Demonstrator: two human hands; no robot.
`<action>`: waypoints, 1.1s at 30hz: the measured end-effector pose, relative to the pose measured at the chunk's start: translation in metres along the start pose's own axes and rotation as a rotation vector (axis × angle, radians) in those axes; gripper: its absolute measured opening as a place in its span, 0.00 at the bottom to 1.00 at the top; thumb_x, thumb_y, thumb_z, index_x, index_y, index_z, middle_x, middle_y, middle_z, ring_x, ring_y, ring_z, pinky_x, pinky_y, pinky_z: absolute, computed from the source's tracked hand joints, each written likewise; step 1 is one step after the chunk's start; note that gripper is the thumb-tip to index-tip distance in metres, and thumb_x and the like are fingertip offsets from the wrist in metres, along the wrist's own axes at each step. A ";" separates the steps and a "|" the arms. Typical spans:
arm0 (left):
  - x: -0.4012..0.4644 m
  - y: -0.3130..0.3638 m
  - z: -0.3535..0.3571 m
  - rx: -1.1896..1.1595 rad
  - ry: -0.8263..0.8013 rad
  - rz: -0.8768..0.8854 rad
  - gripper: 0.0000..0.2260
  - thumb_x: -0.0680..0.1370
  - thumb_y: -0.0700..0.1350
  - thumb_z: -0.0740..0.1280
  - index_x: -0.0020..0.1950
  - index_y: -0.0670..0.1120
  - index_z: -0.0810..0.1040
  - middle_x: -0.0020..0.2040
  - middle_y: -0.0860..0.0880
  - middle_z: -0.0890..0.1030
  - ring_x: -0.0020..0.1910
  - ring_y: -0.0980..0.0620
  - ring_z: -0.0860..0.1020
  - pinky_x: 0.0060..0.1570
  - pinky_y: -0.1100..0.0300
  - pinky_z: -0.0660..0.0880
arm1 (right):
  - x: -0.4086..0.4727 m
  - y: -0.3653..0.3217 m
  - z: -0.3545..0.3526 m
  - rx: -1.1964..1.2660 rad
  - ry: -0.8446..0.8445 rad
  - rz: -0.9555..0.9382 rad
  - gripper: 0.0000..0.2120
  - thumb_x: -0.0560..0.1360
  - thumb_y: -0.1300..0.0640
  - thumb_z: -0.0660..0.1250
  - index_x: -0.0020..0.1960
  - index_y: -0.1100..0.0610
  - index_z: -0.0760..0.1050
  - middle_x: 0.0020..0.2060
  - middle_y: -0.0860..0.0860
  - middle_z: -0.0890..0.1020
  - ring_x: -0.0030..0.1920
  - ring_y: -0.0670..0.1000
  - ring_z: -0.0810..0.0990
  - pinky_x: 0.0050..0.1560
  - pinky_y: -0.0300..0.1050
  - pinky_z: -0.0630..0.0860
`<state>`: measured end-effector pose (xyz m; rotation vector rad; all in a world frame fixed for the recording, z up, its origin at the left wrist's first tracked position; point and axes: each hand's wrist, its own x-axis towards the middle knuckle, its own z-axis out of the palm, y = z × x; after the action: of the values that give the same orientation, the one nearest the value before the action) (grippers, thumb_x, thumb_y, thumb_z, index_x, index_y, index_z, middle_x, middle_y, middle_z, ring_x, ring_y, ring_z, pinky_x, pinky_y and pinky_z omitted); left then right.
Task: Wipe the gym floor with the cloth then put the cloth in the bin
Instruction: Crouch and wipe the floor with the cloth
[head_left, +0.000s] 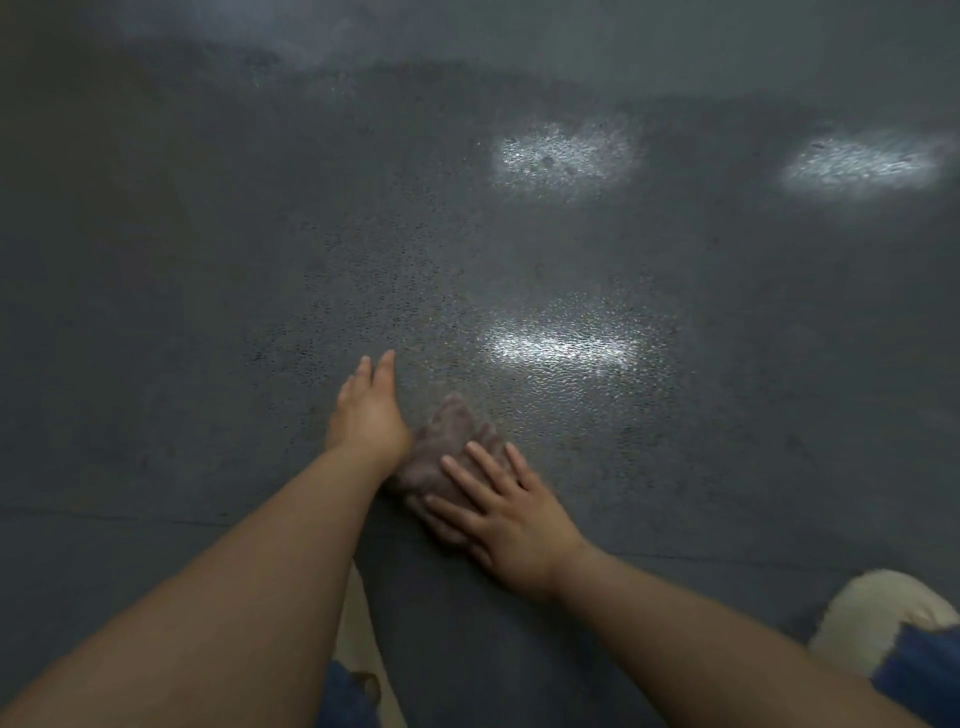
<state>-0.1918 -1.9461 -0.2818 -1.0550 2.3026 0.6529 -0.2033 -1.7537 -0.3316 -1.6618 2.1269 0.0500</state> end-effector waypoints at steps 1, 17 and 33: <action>-0.002 0.006 0.004 0.028 -0.012 0.017 0.37 0.76 0.41 0.66 0.78 0.49 0.47 0.78 0.45 0.48 0.76 0.44 0.51 0.73 0.54 0.51 | -0.007 0.010 0.000 -0.026 -0.004 -0.019 0.24 0.71 0.43 0.54 0.65 0.42 0.74 0.68 0.51 0.73 0.69 0.59 0.70 0.66 0.59 0.59; -0.039 0.081 0.058 0.312 -0.103 0.215 0.36 0.77 0.41 0.63 0.78 0.53 0.45 0.78 0.47 0.38 0.77 0.44 0.43 0.74 0.51 0.50 | -0.075 0.136 -0.011 0.247 0.077 1.017 0.28 0.80 0.44 0.50 0.77 0.44 0.45 0.77 0.55 0.44 0.76 0.62 0.42 0.73 0.61 0.41; -0.063 0.121 0.068 0.313 -0.157 0.305 0.35 0.77 0.38 0.61 0.78 0.52 0.47 0.78 0.47 0.39 0.77 0.45 0.44 0.74 0.49 0.53 | -0.176 0.138 0.029 0.105 0.100 0.816 0.27 0.74 0.47 0.54 0.72 0.51 0.65 0.70 0.57 0.70 0.68 0.64 0.70 0.67 0.62 0.62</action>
<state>-0.2343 -1.8009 -0.2683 -0.4981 2.3477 0.4471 -0.2901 -1.5457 -0.3268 -0.6611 2.6835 0.0981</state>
